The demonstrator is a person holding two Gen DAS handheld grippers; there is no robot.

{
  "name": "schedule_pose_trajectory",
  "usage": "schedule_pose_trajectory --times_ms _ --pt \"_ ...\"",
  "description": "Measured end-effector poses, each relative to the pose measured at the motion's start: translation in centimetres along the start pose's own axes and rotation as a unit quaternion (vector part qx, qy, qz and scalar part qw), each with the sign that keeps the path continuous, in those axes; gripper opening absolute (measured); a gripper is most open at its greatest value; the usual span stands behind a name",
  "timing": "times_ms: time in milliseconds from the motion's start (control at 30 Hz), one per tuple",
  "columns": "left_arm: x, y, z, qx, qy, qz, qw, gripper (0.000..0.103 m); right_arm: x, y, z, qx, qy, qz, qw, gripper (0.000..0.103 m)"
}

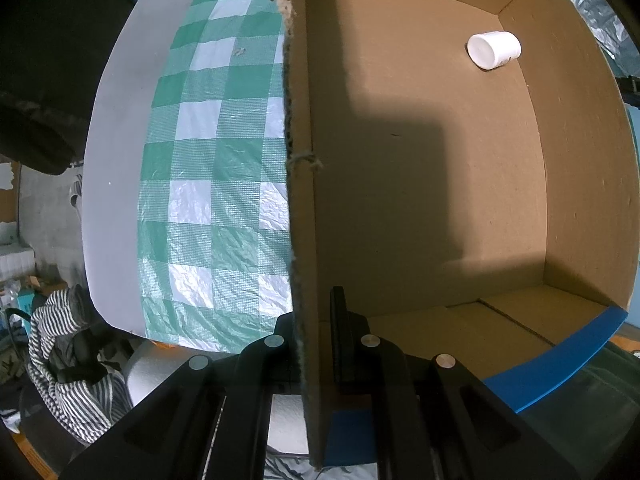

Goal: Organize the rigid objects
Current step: 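Grasp the green metal tin with the right gripper and lift it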

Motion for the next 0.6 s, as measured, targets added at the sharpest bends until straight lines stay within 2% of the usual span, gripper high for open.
schedule_pose_trajectory --times_ms 233,333,467,600 --pt "-0.1 0.4 0.0 0.008 -0.002 -0.003 1.0 0.008 1.6 0.0 0.2 0.004 -0.006 0.007 1.0 0.069" --pt "-0.1 0.5 0.0 0.01 -0.003 -0.003 0.9999 0.008 2.1 0.0 0.4 0.005 -0.01 0.006 1.0 0.062" --pt "-0.1 0.5 0.0 0.011 -0.004 -0.002 0.9999 0.008 2.7 0.2 0.7 0.013 -0.017 0.005 1.0 0.046" --pt "-0.1 0.6 0.0 0.013 -0.004 -0.002 0.9999 0.008 2.4 0.2 0.7 0.008 -0.009 0.007 1.0 0.045"
Point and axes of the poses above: each gripper's, at about its wrist camera, not at the fingertips, and x roughly the way its jaws point, y to its right, z to its underside, the point moved 10 cm from there along x, roughly the way its jaws point
